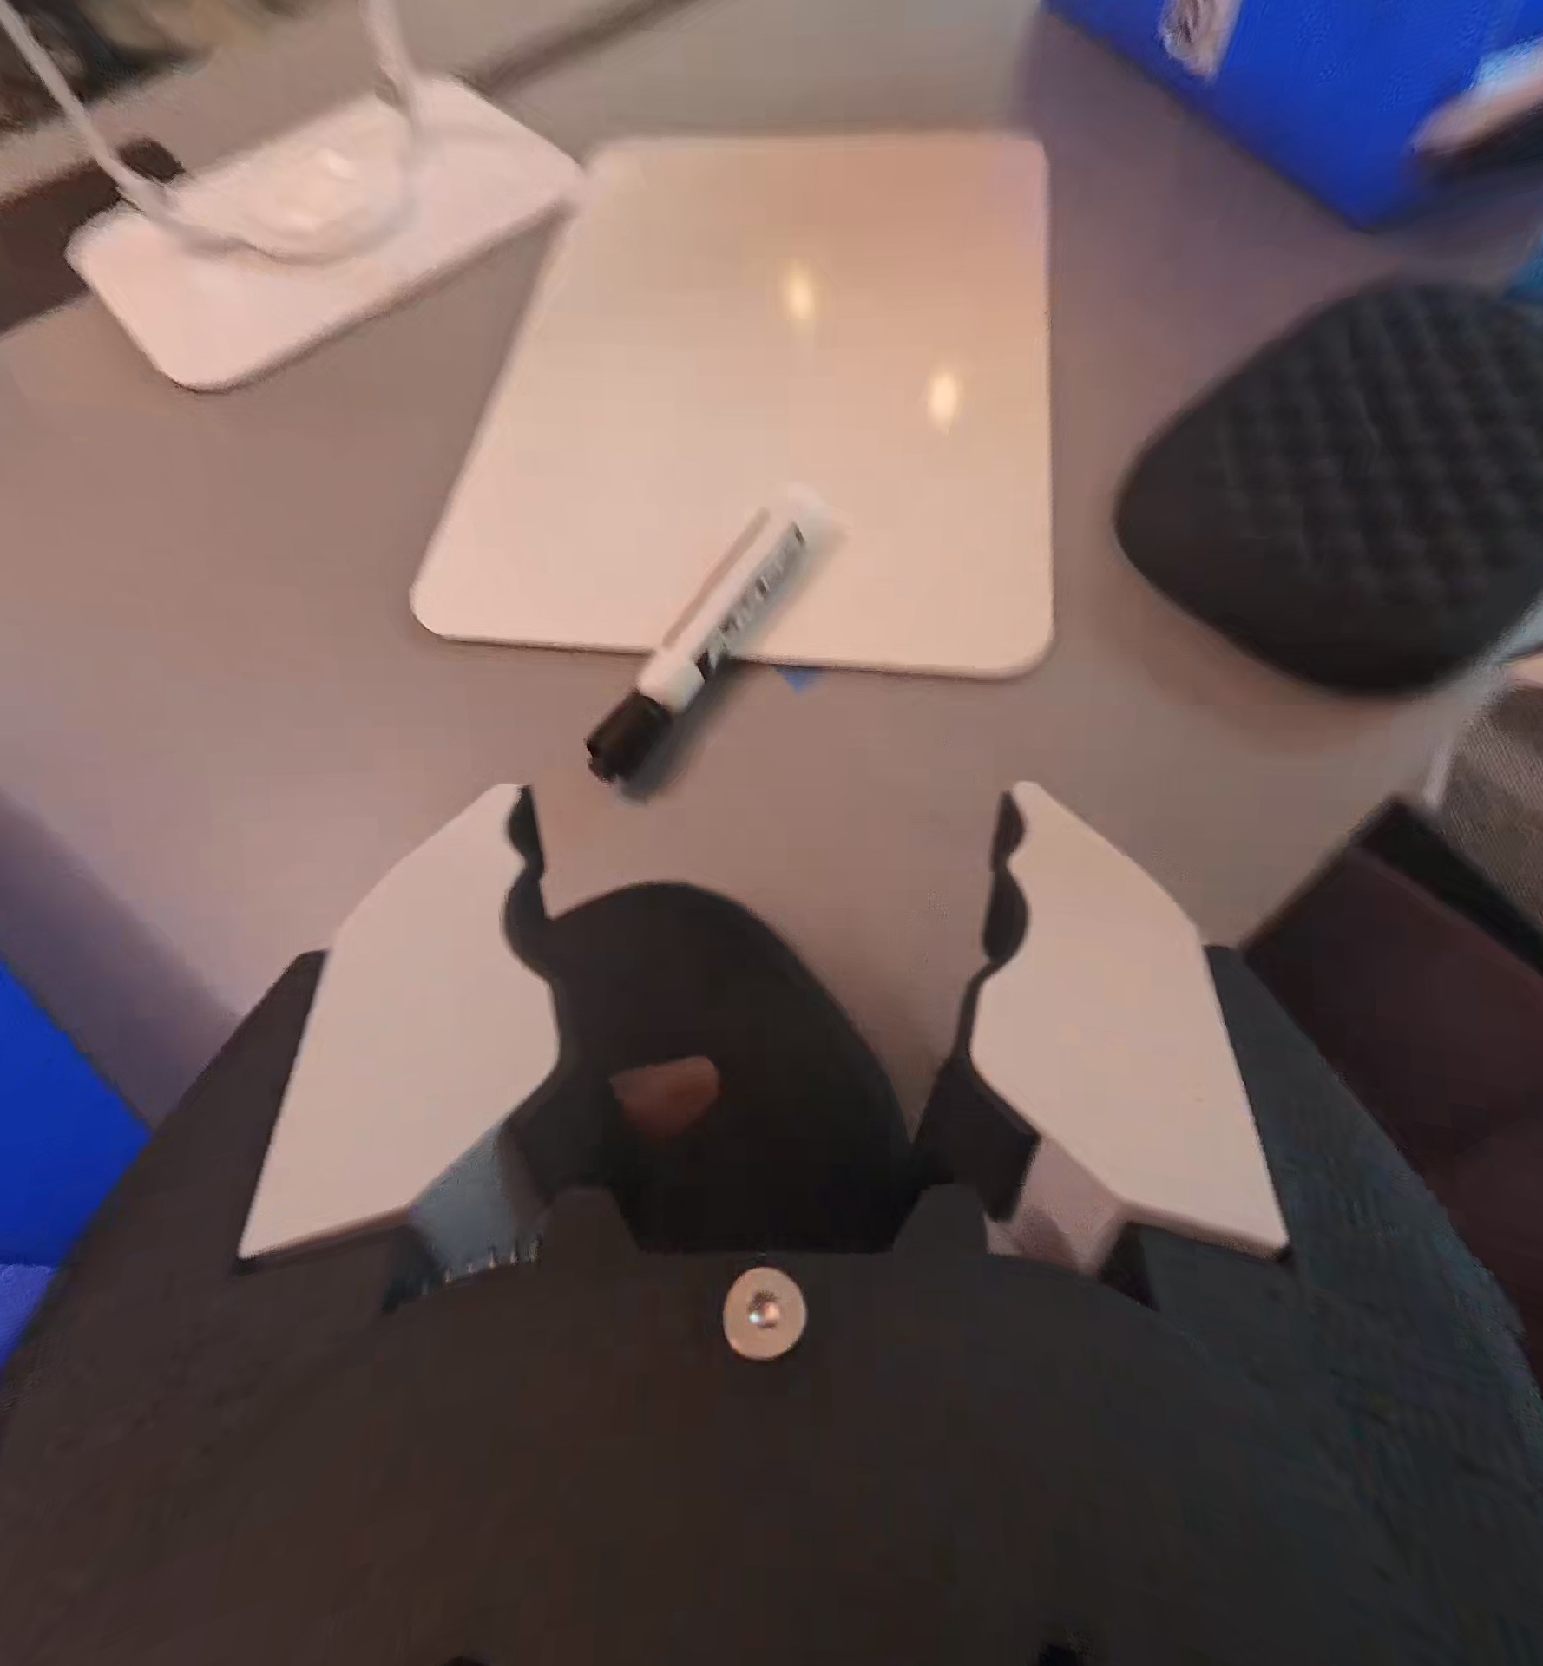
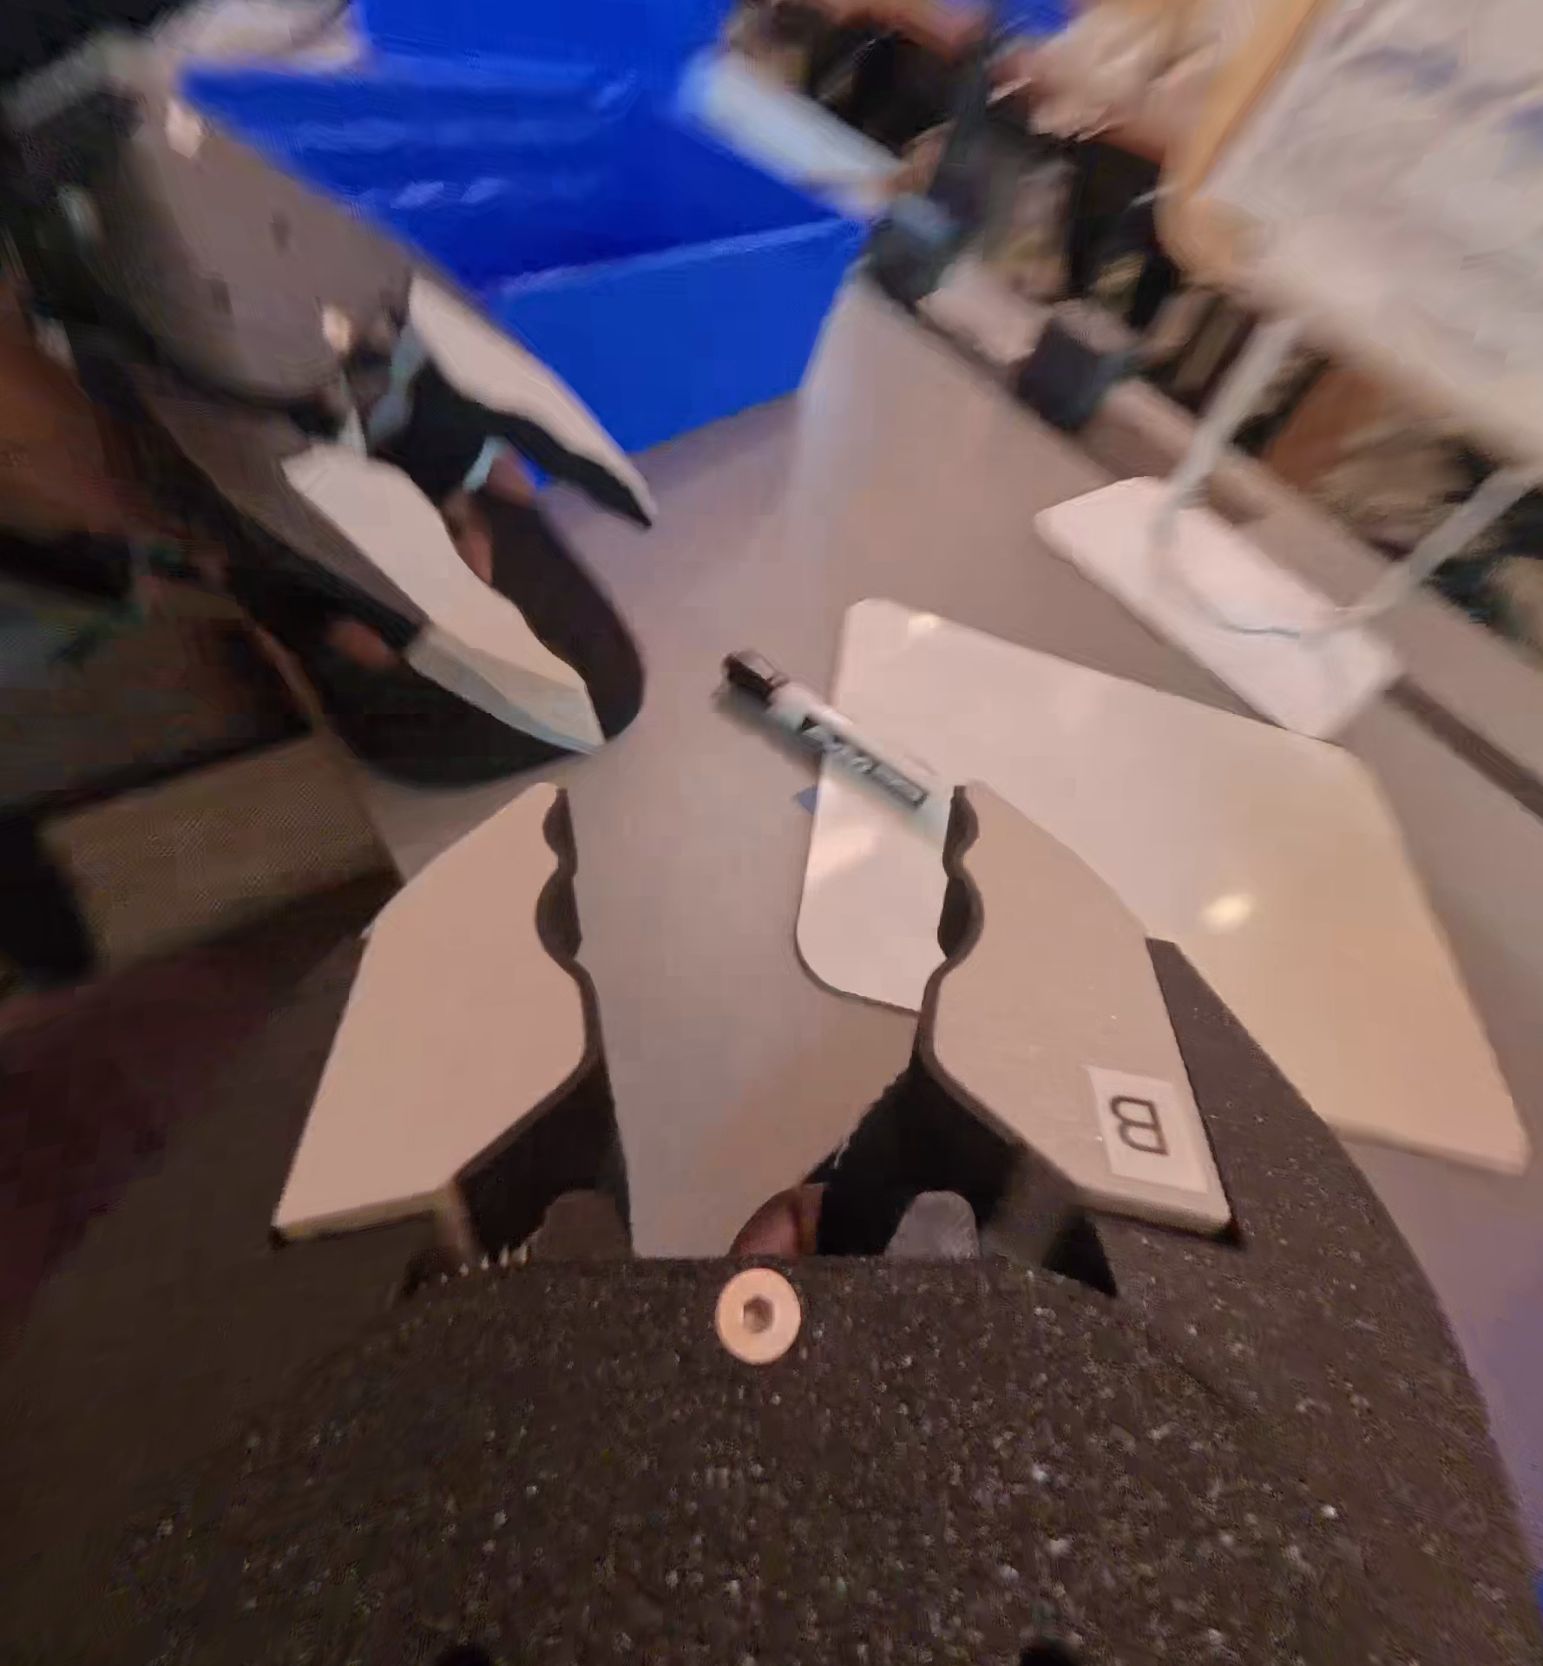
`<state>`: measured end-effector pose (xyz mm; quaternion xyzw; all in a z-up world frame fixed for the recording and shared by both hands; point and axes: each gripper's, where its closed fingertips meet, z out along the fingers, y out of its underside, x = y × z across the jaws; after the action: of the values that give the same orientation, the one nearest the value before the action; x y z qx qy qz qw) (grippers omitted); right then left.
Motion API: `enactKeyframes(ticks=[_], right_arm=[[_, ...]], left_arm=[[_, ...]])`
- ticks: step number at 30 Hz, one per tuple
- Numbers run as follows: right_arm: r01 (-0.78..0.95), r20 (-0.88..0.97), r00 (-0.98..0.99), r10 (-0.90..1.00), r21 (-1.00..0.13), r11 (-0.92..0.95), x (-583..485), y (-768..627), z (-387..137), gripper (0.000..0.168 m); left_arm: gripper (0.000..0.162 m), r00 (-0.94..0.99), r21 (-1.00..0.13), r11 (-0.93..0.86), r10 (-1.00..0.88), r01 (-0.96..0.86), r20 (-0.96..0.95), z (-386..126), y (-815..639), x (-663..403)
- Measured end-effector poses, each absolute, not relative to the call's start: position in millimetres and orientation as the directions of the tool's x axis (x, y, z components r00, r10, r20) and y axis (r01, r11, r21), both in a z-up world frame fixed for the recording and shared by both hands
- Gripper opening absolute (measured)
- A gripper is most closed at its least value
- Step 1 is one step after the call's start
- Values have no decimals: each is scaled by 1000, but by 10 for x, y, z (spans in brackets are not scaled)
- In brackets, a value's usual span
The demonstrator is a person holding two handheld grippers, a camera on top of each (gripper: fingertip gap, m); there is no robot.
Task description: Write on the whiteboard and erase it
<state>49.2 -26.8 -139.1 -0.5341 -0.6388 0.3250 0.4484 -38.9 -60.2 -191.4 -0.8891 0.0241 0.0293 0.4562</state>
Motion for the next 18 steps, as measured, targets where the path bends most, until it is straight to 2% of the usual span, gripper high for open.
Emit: enactKeyframes(ticks=[1, 3, 6, 9, 12, 13, 15, 18], right_arm=[[408, 231, -131, 964, -874, 265, 426, -219, -1442, 75], [415, 270, -270, 924, -834, 364, 234, -15, -1492, 71], [466, 208, -435, 876, -781, 417, -95, 269, -1687, 48], [521, 136, -555, 821, -713, 470, -344, 459, -2057, 44], [567, 116, -575, 810, -657, 497, -504, 544, -2373, 49], [578, 128, -573, 810, -638, 510, -535, 557, -2454, 45], [592, 171, -546, 820, -614, 522, -574, 587, -2526, 24], [634, 202, -423, 883, -631, 448, -528, 641, -2419, 19]], left_arm=[[102, 996, -779, -620, -60, -92, -69, -1939, -669, -377], [103, 996, -799, -594, -68, -93, -66, -1834, -708, -410], [102, 998, -827, -559, -41, -62, -47, -1731, -740, -422], [98, 996, -808, -582, -65, -93, -68, -1803, -754, -373], [96, 994, -781, -615, -77, -109, -78, -1917, -748, -372], [96, 994, -781, -616, -80, -105, -70, -1940, -736, -371], [95, 995, -785, -612, -88, -91, -48, -1971, -715, -360], [92, 995, -789, -607, -82, -94, -56, -1987, -712, -382]])
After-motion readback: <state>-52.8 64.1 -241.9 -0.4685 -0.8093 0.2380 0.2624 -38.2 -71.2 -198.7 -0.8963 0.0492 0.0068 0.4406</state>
